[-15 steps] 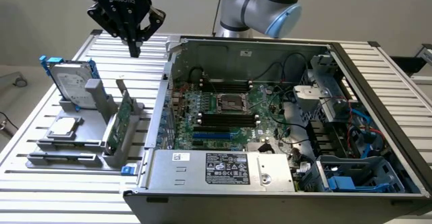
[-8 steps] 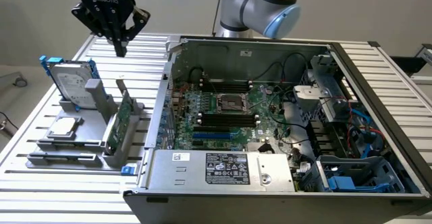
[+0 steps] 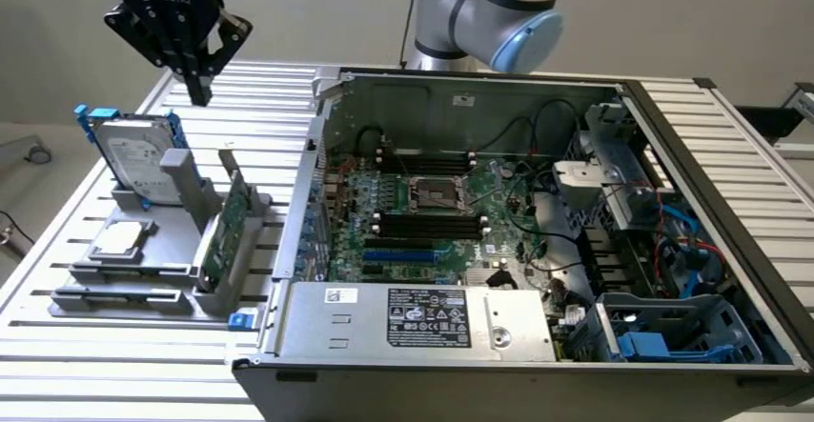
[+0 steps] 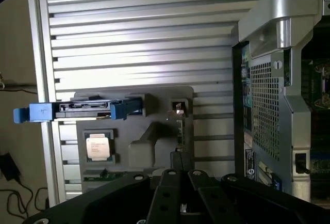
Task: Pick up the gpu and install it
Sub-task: 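Reach for the gpu, then pick up the gpu and move the gpu toward the slot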
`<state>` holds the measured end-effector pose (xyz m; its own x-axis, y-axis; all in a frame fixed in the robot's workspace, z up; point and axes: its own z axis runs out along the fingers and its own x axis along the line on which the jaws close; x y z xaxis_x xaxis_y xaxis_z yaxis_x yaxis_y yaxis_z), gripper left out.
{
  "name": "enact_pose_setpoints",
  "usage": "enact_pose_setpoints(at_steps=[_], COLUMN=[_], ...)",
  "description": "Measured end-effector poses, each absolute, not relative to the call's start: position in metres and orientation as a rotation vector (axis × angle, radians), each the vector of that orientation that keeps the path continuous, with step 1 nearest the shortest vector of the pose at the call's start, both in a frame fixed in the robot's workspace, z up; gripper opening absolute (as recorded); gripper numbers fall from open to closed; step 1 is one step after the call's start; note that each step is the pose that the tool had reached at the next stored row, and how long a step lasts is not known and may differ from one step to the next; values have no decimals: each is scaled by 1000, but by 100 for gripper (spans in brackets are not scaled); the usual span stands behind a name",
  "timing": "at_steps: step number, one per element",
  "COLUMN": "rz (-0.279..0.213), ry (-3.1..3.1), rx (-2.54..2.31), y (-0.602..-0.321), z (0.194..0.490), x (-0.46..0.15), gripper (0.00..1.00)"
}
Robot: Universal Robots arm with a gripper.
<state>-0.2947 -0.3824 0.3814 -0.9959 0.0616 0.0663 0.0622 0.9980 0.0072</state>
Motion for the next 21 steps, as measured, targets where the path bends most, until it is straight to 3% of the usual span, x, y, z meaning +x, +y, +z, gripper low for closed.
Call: enact_pose_setpoints(at_steps=[21], rz=[2], ry=[-3091], rx=[118], y=[-381], z=[374], x=[-296], gripper=[11])
